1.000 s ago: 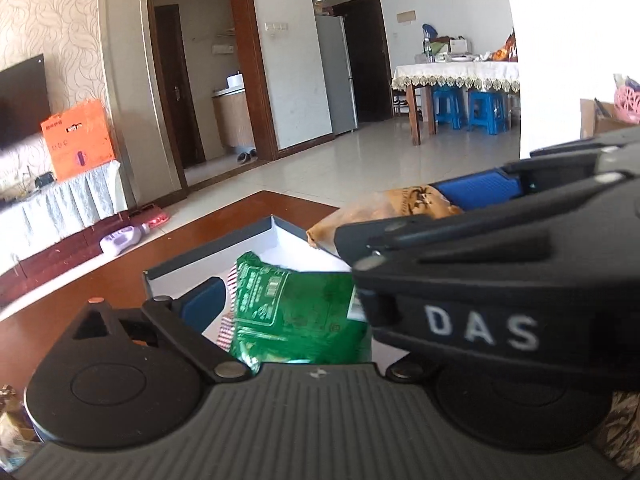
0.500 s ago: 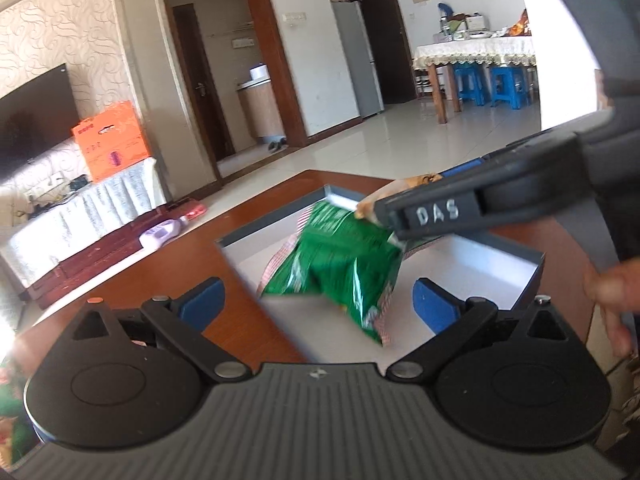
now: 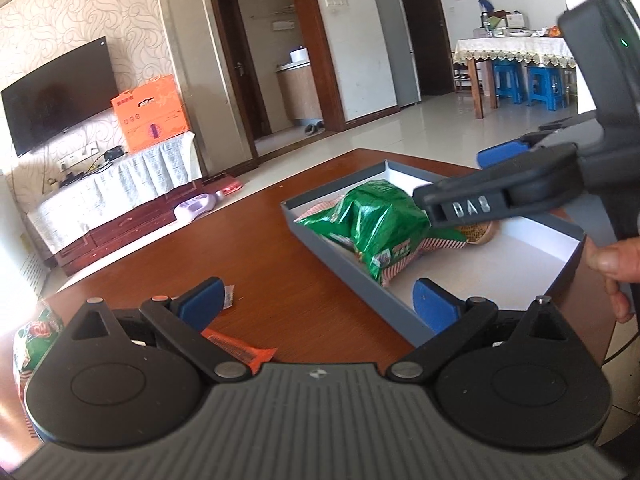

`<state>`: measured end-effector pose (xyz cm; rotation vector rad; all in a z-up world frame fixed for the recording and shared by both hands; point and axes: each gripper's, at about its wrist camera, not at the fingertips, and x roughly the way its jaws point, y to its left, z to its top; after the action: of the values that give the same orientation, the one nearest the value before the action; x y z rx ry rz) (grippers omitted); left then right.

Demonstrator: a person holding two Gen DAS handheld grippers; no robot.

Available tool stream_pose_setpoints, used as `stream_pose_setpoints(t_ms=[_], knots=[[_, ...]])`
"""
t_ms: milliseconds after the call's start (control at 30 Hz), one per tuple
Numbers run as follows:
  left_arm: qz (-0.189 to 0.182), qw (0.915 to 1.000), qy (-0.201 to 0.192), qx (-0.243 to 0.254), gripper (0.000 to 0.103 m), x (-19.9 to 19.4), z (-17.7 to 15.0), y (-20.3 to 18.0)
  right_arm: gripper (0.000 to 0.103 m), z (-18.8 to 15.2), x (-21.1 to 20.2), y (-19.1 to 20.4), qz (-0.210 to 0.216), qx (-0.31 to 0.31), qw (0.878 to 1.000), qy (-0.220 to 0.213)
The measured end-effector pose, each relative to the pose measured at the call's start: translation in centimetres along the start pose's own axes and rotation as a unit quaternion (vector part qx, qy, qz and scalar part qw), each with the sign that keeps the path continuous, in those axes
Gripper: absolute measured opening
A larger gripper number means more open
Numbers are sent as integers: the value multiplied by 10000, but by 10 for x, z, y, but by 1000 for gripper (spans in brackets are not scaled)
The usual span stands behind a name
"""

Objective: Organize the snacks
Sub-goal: 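Open the left gripper over the white box while the right gripper releases the bread bag inside, then grasp the clear sunflower-seed bag with the left gripper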

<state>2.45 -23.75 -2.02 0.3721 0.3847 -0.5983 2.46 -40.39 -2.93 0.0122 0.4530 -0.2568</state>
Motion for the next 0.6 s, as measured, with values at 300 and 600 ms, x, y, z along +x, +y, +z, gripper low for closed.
stream_pose_setpoints(t_ms=[300, 600], knots=[[607, 9979, 123, -189, 102, -15, -17, 32, 76, 7, -18, 5, 105, 45, 9994, -333], [995, 9912, 556, -679, 102, -26, -52, 93, 76, 16, -36, 33, 1045, 185, 9925, -606]])
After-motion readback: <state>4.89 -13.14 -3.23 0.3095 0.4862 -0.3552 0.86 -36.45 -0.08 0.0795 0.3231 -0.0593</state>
